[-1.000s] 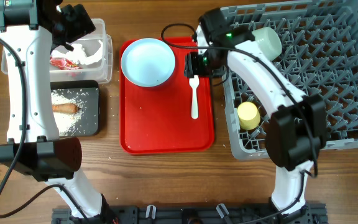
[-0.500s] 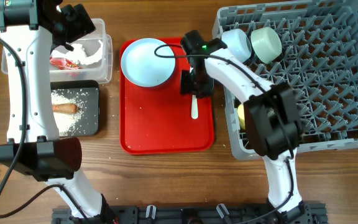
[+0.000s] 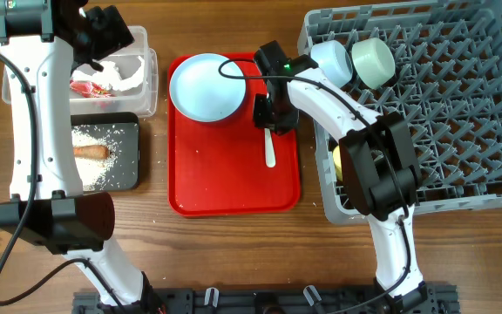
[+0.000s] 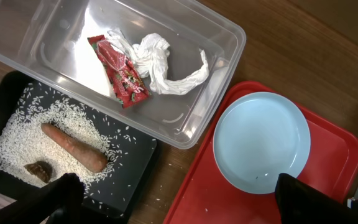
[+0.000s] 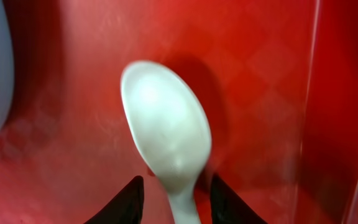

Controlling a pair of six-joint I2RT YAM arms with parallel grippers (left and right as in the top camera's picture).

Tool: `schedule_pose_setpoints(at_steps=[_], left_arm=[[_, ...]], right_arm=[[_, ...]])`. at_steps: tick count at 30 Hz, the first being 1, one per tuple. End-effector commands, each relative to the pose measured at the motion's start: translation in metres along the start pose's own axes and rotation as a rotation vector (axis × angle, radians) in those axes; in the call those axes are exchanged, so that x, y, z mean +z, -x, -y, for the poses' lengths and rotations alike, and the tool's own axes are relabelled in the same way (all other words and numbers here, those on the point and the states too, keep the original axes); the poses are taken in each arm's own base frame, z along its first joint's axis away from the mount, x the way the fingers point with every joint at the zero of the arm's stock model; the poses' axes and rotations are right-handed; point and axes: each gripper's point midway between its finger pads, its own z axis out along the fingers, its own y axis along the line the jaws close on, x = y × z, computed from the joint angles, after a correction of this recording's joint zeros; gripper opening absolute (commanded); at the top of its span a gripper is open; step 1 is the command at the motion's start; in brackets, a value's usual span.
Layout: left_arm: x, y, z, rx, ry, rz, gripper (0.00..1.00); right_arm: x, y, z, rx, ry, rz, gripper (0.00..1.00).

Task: Sort waste into correct bins and load items into the dishwasher rack
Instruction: 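Reach the right gripper to the white spoon and grasp it, then lay the white spoon in the rack with the right gripper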

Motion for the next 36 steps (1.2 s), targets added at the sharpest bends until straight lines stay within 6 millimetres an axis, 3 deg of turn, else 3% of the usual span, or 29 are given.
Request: schedule_pose_setpoints(at_steps=[1, 4, 5, 18, 20, 23, 28, 36], left_arm=[[0.004, 0.001, -0.002, -0.013, 0.016, -0.003, 1.0], [0.004, 0.001, -0.002, -0.013, 0.016, -0.003, 1.0], [0.004, 0.001, -0.002, -0.013, 0.016, -0.003, 1.0], [0.004, 0.0, -0.002, -0.013, 0.016, -0.003, 1.0], [0.004, 0.0, -0.002, -0.013, 0.016, -0.003, 1.0], [0.004, 0.001, -0.002, -0.013, 0.016, -0.003, 1.0], [0.004, 0.001, -0.002, -0.013, 0.016, -0.002, 1.0], [0.004, 0.001, -0.002, -0.013, 0.016, -0.003, 1.0]], right_arm=[[0.024, -0.001, 0.011, -0.015, -0.048, -0.022, 0.31], [0.035, -0.004, 0.005, -0.034, -0.005, -0.052, 0.17], [0.036, -0.005, 0.005, -0.034, -0.004, -0.055, 0.04], [0.03, 0.001, -0.004, -0.06, 0.034, -0.037, 0.04], [0.034, 0.003, 0.009, 0.003, -0.035, -0.023, 0.04], [0.048, 0.0, 0.012, 0.023, -0.051, -0.04, 0.04], [0.068, -0.007, 0.006, 0.028, -0.001, -0.089, 0.04], [0.068, -0.007, 0.004, 0.027, 0.012, -0.092, 0.04]])
